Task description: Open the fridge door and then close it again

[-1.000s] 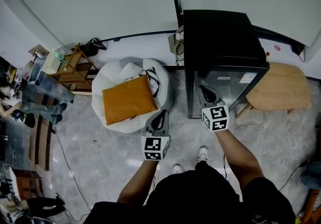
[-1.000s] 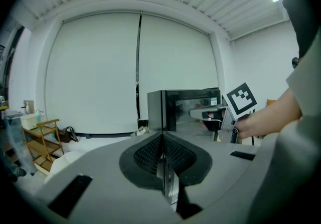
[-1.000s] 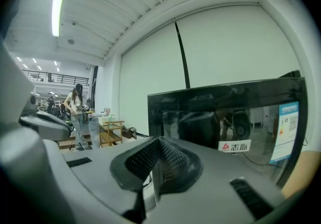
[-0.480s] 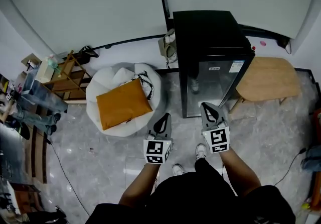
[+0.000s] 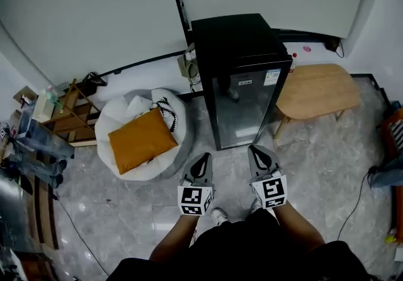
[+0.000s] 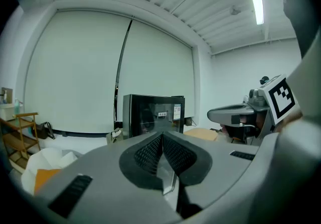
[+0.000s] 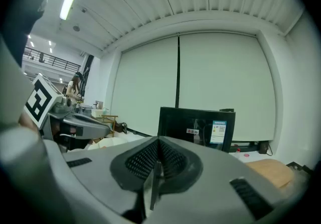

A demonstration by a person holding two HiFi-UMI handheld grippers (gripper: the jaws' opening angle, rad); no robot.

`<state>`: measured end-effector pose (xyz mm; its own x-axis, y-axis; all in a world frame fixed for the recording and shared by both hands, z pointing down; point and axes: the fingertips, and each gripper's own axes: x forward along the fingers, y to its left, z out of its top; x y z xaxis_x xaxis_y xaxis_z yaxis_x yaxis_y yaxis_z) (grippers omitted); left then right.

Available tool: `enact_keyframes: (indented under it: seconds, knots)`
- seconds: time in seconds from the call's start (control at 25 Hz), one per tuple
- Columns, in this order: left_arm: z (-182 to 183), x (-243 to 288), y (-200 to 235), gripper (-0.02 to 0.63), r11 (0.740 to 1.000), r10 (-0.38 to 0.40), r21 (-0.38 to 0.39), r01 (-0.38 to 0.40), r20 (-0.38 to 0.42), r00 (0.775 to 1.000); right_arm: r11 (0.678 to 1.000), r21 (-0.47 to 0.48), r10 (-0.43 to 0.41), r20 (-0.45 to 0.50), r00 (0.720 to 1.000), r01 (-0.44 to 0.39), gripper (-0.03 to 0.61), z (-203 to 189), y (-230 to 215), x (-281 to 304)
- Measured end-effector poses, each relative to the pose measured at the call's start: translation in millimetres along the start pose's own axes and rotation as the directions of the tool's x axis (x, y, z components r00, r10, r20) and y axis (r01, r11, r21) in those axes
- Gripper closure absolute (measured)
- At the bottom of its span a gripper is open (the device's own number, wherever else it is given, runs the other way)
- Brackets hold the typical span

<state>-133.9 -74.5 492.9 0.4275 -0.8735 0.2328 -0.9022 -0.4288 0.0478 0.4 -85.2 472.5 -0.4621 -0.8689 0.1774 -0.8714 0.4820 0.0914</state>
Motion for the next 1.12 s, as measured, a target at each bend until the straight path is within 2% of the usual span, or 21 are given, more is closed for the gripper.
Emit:
enact_keyframes:
  seconds: [0.36,0.68,1.12]
  knots:
    - [24.5,33.5,-38.4,0.591,1.000,0.008,0.027,-0.009,0.025,1.000,0.999,-0.041,0.014,-0.022,1.000,-0.015,0.561,-12.7,-42.1,-20.9]
    - [22.1,47.3,-61.3,0.591,0.999,0.034,-0.011,-0.034,0.018,0.999,1.000,-0.018,0.000,0.005,1.000,0.000,0.561,-5.2,-78.3,-27.5]
    - [22.7,42.6,-71.8,0.591,0.998,0.055,-0.002,-0.055,0.018,0.998,1.000,-0.003,-0.007,0.029,1.000,0.007,0.561,-4.2,-89.1,-33.0]
